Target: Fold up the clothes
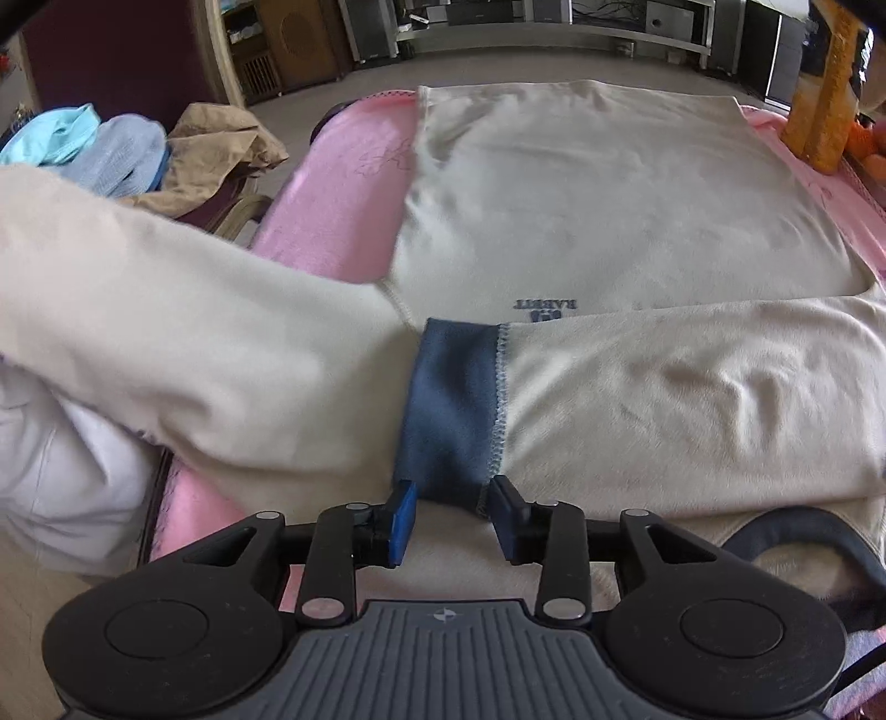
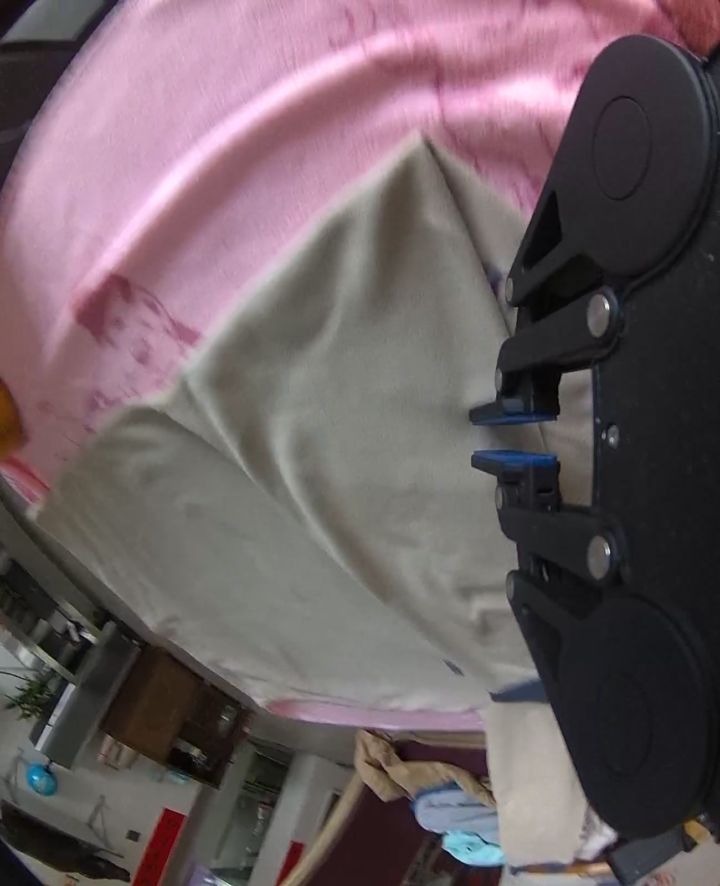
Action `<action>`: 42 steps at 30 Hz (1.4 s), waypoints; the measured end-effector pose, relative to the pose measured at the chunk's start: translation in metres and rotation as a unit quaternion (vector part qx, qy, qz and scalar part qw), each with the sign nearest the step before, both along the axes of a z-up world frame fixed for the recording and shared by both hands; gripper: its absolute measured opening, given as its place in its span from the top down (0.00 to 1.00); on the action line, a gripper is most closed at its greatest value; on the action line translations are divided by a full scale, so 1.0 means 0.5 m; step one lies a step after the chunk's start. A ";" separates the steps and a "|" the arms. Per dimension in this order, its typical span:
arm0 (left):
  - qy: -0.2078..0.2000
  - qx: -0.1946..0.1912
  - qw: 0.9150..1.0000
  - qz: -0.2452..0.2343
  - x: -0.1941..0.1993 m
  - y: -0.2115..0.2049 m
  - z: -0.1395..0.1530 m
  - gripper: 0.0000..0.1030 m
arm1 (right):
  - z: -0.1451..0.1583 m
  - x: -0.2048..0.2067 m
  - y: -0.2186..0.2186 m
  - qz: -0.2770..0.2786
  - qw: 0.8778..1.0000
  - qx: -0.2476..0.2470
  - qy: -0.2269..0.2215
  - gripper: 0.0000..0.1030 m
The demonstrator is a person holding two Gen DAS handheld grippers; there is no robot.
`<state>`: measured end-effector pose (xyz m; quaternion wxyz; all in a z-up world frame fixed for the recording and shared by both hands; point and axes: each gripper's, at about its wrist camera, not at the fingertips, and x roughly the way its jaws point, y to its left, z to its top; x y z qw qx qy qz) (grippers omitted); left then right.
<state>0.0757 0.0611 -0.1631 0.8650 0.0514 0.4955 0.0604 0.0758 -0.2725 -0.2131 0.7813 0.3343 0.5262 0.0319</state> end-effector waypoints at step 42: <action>-0.305 -0.161 0.898 0.272 -0.105 0.544 0.366 0.96 | 0.296 -0.048 0.264 0.102 0.957 0.169 -0.212 0.36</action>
